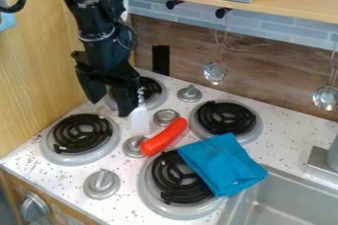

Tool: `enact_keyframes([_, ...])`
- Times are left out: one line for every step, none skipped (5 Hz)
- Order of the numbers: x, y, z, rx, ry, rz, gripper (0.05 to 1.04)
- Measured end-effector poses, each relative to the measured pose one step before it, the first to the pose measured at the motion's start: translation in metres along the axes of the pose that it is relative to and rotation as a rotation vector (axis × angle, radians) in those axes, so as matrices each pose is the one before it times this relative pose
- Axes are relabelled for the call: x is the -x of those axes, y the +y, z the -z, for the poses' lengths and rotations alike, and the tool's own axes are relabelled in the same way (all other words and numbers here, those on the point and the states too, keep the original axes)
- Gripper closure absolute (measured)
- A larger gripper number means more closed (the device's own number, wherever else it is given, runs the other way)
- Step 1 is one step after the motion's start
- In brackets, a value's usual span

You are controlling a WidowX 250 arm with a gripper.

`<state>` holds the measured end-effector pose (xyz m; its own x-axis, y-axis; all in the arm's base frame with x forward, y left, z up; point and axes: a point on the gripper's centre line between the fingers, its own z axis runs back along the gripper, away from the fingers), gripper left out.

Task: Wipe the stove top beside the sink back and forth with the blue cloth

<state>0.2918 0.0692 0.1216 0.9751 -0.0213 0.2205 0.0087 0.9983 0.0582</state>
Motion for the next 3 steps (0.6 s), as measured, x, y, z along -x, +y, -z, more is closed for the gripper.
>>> enact_keyframes([0.00340,-0.00155,0.00695,0.0083,0.0264,-0.0008,0.073])
enact_keyframes([-0.00451,-0.02112,0.00733,0.0168,0.0101,0.0447,0.073])
enact_keyframes([-0.00100,-0.02055,0.01044,0.0031,0.0159,0.0502,0.073])
